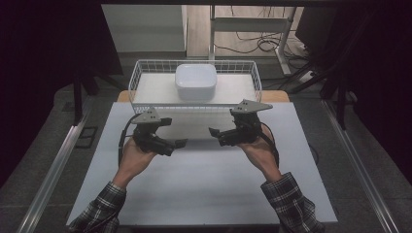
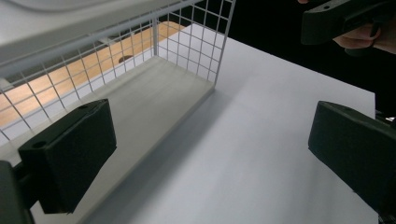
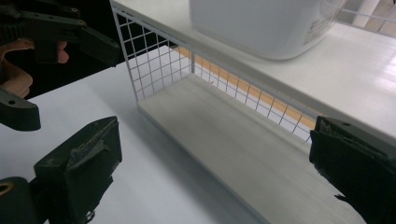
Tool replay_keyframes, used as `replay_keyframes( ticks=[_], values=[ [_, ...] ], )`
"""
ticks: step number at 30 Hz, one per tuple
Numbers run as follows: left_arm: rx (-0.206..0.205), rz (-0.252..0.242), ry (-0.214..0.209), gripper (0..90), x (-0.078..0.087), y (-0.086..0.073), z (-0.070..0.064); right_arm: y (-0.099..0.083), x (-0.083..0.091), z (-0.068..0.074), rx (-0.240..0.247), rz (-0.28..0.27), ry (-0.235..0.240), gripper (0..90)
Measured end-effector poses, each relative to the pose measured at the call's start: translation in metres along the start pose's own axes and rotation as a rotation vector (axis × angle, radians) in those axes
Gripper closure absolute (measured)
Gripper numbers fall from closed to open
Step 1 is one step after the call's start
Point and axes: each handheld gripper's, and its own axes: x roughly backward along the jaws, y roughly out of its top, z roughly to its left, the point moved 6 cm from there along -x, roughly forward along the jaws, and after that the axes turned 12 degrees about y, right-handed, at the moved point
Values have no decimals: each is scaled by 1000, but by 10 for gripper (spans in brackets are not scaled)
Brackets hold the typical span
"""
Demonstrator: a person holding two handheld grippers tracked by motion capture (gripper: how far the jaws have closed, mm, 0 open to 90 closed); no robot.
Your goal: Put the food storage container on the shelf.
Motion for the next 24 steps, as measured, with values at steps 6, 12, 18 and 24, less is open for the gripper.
replay_keyframes(
  ticks=[6,12,18,24],
  values=[
    [-9,7,12,11,-1,-15,-7,-14,0,7,17,5,3,18],
    [-1,-2,7,14,-1,-27,-13,-28,0,13,30,10,-6,15],
    [-13,12,14,16,-2,-40,-19,-41,1,16,29,19,-10,10],
    [-24,36,20,16,-4,-57,-25,-56,2,18,22,34,-12,7]
  ],
)
